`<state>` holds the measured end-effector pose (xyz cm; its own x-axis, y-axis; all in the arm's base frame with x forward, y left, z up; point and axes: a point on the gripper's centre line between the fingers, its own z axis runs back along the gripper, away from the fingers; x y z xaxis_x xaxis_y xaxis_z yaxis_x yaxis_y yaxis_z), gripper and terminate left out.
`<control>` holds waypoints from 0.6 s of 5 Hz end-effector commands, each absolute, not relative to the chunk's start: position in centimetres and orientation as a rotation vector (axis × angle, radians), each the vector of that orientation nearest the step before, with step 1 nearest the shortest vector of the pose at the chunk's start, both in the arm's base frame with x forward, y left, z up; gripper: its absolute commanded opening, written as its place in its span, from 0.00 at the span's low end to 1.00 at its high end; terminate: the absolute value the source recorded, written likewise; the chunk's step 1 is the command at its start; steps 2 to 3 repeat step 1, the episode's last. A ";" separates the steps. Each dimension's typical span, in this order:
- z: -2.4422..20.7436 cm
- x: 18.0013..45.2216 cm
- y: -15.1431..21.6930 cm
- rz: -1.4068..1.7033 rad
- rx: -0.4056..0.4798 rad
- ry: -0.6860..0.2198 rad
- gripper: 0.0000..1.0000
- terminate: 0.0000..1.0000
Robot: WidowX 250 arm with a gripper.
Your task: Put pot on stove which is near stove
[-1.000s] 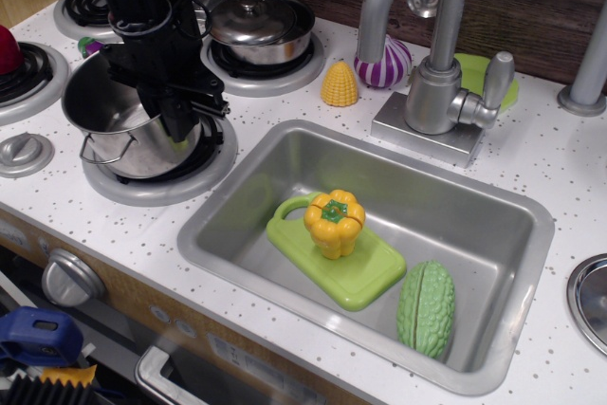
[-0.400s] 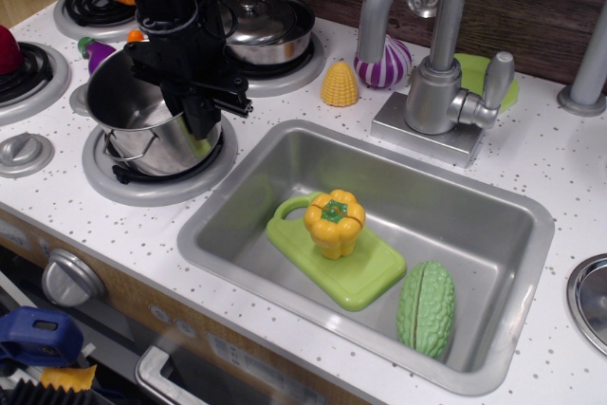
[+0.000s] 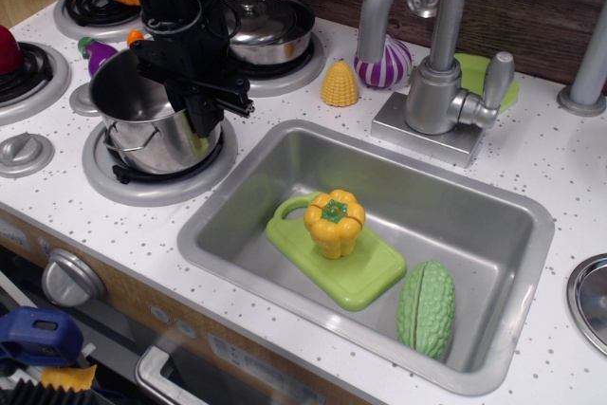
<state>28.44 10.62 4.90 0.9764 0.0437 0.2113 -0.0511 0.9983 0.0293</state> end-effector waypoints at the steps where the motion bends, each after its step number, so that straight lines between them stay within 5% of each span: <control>1: 5.3 28.9 11.6 0.051 0.042 -0.250 0.00 1.00; 3: 5.3 28.9 11.6 0.051 0.042 -0.250 0.00 1.00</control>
